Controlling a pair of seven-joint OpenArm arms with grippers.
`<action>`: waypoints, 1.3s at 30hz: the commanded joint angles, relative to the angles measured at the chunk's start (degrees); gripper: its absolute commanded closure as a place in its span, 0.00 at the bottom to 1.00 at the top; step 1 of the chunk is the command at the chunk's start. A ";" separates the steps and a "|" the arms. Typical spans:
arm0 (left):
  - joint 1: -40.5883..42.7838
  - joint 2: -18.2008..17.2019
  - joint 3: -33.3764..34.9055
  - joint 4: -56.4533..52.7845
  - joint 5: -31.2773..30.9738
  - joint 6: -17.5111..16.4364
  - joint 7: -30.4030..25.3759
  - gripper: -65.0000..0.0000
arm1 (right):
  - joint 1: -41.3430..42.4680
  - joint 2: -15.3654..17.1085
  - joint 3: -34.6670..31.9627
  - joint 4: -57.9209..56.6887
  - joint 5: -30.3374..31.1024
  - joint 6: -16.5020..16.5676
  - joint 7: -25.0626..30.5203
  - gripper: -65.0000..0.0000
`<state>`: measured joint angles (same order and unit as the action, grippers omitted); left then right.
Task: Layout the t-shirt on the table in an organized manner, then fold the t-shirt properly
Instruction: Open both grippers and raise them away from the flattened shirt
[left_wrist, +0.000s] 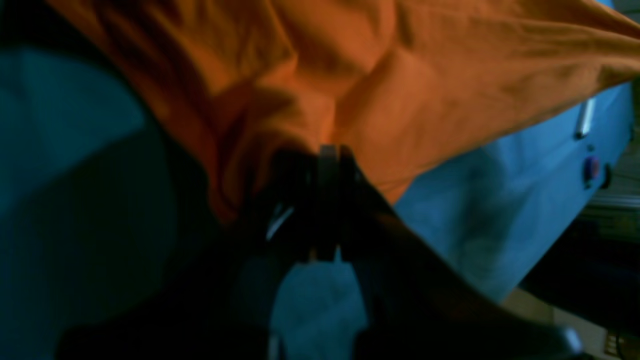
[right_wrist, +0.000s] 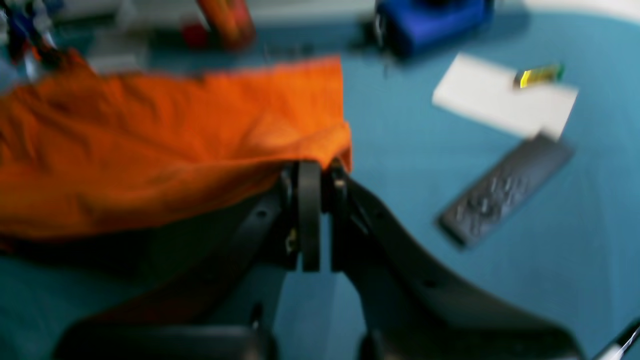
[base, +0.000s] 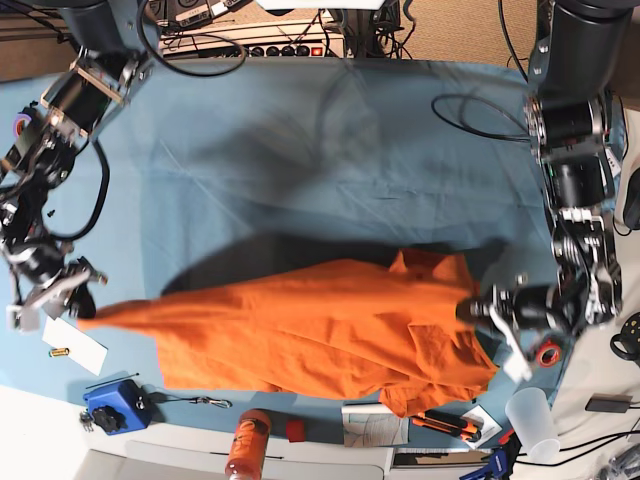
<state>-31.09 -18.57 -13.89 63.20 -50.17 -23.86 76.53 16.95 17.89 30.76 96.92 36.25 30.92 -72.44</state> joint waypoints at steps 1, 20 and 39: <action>-0.98 -0.68 -0.15 1.77 -0.92 -0.22 -0.26 1.00 | 0.37 0.98 0.09 1.36 1.60 0.00 1.86 1.00; 18.80 -0.66 -8.48 26.95 3.32 0.02 -3.34 1.00 | -5.25 0.94 0.11 2.16 9.42 1.92 -1.66 1.00; 22.34 2.38 1.27 26.77 26.38 -2.93 -36.61 0.79 | -11.89 0.70 0.04 -0.74 1.62 3.17 6.03 1.00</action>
<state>-7.46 -15.55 -12.32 88.95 -23.05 -26.65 41.58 4.12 17.58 30.63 95.35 36.91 34.13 -67.51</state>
